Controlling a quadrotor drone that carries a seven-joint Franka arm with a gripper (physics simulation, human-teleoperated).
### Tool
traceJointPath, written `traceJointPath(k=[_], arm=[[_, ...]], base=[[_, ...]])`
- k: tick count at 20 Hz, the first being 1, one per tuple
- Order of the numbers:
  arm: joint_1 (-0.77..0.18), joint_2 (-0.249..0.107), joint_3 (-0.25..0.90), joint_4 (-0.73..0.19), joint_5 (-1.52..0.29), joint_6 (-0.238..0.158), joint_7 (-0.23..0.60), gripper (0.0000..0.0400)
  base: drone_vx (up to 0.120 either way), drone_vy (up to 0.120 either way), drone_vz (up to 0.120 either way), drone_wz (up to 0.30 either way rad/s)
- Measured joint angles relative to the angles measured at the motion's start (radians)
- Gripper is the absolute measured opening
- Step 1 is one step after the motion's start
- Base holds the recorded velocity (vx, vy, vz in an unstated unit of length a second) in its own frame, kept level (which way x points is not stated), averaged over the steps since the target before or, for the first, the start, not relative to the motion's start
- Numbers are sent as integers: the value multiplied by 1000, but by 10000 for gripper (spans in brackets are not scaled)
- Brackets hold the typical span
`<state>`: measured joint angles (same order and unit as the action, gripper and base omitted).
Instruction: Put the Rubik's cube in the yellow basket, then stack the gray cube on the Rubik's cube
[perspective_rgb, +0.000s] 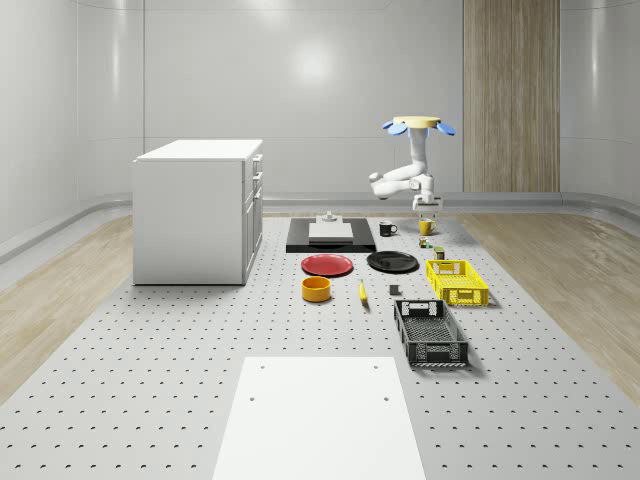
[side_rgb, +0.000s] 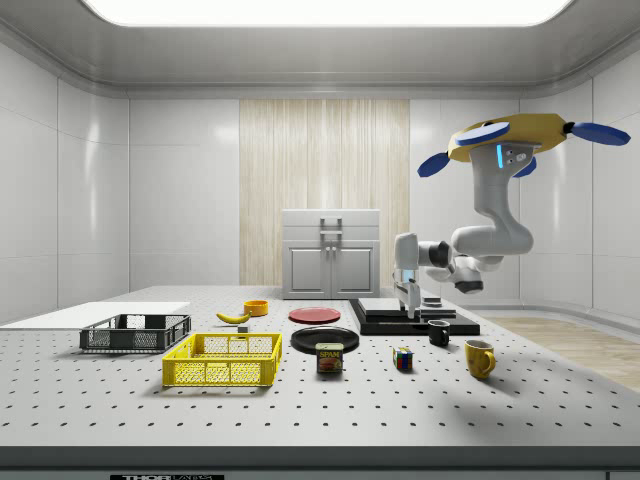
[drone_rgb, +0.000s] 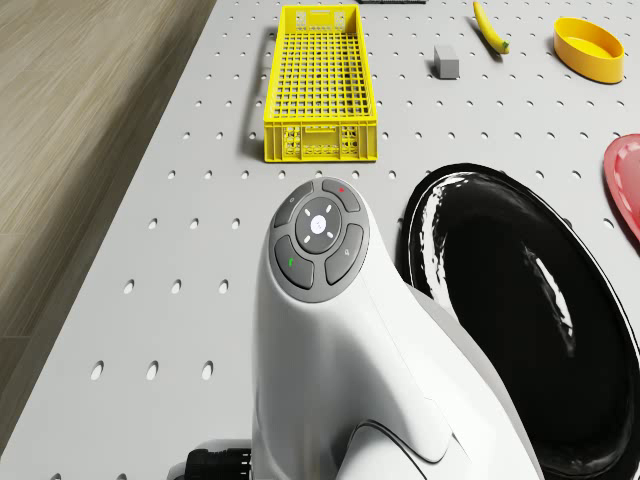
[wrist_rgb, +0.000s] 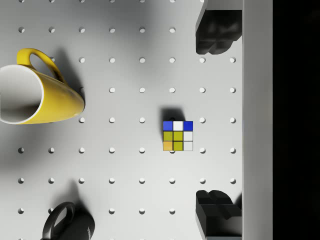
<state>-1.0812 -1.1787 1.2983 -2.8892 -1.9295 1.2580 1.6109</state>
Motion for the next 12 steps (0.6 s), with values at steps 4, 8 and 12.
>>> traceJointPath(k=[4,8,12], arm=[[-6,-19,6,1,10,17,6,400],[-12,-38,11,3,19,34,12,400],[-18,-56,16,4,28,51,17,400]], base=[[0,0,-120,0],[0,0,-120,0],[0,0,-120,0]])
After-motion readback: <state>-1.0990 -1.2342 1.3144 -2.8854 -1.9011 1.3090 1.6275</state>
